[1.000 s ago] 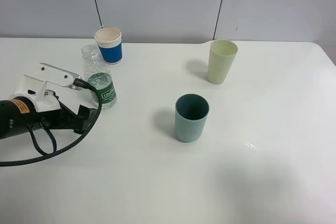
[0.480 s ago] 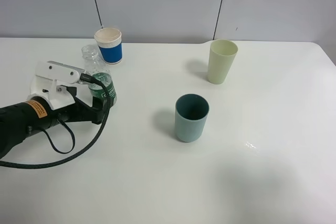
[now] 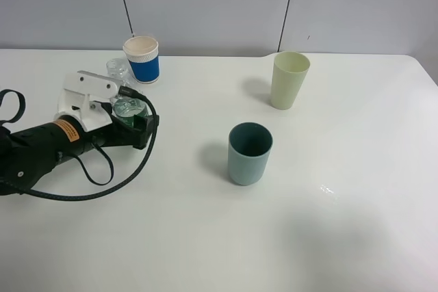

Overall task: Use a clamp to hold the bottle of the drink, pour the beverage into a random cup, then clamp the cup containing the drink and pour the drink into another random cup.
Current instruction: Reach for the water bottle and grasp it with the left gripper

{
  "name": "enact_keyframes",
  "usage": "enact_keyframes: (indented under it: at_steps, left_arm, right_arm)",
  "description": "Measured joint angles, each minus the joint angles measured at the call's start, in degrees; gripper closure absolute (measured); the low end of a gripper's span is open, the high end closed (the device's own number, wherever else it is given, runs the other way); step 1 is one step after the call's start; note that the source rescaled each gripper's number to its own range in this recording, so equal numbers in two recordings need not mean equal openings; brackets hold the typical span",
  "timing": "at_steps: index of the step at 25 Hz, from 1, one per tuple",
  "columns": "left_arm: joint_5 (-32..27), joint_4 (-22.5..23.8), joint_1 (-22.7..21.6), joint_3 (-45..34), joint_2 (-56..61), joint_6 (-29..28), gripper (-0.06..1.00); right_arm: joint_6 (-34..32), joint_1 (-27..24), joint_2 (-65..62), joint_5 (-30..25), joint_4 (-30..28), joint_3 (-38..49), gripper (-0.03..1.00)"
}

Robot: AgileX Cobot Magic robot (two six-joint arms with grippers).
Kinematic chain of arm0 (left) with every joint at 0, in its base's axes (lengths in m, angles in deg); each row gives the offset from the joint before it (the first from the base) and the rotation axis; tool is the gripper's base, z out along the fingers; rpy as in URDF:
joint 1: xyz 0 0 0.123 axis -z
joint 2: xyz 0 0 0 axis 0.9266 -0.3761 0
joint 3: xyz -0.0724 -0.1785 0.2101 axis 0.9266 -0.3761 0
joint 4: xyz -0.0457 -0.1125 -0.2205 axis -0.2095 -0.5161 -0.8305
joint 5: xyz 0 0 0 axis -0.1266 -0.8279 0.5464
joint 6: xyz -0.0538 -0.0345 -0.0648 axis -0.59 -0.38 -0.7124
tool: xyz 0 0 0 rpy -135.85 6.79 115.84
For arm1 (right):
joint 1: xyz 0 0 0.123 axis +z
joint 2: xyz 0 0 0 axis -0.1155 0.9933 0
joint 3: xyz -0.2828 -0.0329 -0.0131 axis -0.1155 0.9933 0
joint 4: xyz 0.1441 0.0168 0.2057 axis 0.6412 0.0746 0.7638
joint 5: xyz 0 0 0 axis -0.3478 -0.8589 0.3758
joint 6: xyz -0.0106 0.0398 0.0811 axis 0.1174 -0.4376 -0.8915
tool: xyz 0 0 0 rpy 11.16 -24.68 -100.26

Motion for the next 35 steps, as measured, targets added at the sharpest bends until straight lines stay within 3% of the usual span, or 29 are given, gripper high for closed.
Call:
enact_keyframes:
  at_steps: [12,14,16,18,19,20,31,35]
  left_arm:
    - [-0.02,0.00,0.00,3.40,-2.06,0.00,-0.06]
    - [-0.02,0.02,0.00,3.62,-2.91,0.00,0.00]
    - [-0.02,0.02,0.00,3.74,-3.65,0.00,0.23]
    - [-0.09,-0.17,0.00,3.74,-4.18,0.00,0.71]
    - [-0.17,-0.15,0.00,3.74,-4.22,0.00,0.90]
    - [-0.23,-0.09,0.00,3.74,-4.34,0.00,0.94]
    - [-0.11,-6.67,0.08,3.91,-4.40,0.77,0.89]
    - [-3.82,-15.84,1.59,3.91,-1.72,3.54,0.89]
  right_arm:
    - [0.00,0.00,0.00,0.00,0.00,0.00,0.21]
    - [0.00,0.00,0.00,0.00,0.00,0.00,0.21]
    - [0.00,0.00,0.00,0.00,0.00,0.00,0.21]
    - [0.00,0.00,0.00,0.00,0.00,0.00,0.21]
    - [0.00,0.00,0.00,0.00,0.00,0.00,0.21]
    - [0.00,0.00,0.00,0.00,0.00,0.00,0.21]
    - [0.00,0.00,0.00,0.00,0.00,0.00,0.21]
    - [0.00,0.00,0.00,0.00,0.00,0.00,0.21]
